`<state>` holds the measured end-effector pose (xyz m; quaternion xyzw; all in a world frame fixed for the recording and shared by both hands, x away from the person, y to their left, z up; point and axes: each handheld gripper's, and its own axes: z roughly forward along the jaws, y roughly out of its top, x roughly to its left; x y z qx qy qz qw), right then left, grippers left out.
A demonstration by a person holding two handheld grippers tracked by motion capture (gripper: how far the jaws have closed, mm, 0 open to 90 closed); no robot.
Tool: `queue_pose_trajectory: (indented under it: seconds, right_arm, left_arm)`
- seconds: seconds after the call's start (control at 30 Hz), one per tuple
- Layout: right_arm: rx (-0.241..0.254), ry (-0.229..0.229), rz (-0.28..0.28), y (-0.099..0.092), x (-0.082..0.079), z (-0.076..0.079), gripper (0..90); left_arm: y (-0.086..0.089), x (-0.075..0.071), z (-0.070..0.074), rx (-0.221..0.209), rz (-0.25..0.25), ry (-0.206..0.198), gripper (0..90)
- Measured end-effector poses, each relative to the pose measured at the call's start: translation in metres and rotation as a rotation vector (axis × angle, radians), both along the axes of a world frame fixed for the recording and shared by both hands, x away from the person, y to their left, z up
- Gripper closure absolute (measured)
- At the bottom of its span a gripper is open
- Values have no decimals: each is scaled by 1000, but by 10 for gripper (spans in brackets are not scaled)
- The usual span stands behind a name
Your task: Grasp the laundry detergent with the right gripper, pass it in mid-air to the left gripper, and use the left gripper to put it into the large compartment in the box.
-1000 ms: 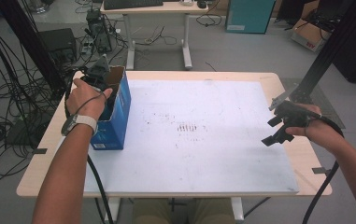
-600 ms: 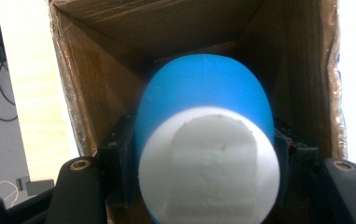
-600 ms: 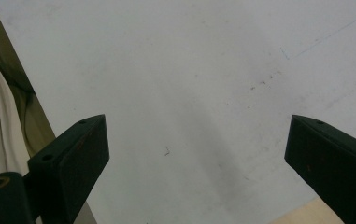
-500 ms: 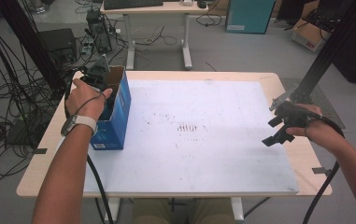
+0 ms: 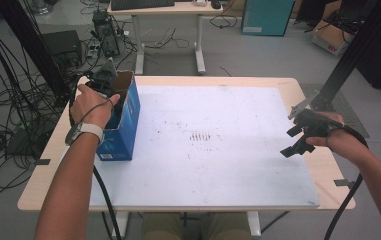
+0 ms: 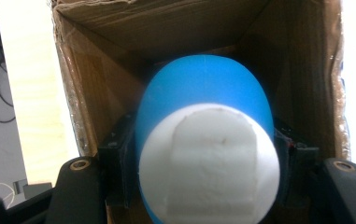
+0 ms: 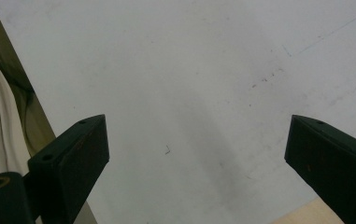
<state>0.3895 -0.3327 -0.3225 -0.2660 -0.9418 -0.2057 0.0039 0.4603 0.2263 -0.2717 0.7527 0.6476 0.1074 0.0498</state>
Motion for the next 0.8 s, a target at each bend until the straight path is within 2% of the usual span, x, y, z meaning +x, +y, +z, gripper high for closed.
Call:
queue_pose_trajectory:
  seconds: [0.17, 0.33, 0.53, 0.8]
  right_arm:
    - [2, 2, -3, -1, -1, -2, 63]
    - [-1, 4, -14, -2, -3, -3, 63]
    - [0, 3, -16, -4, -4, -3, 63]
    - [-1, 4, -15, -4, -4, -3, 63]
  left_arm:
    - [4, 0, 0, -18, 8, -10, 342]
    - [4, 3, -3, -28, -2, 11, 283]
    - [4, 4, -4, -32, -6, 21, 277]
    - [8, 1, 0, -71, -1, -12, 277]
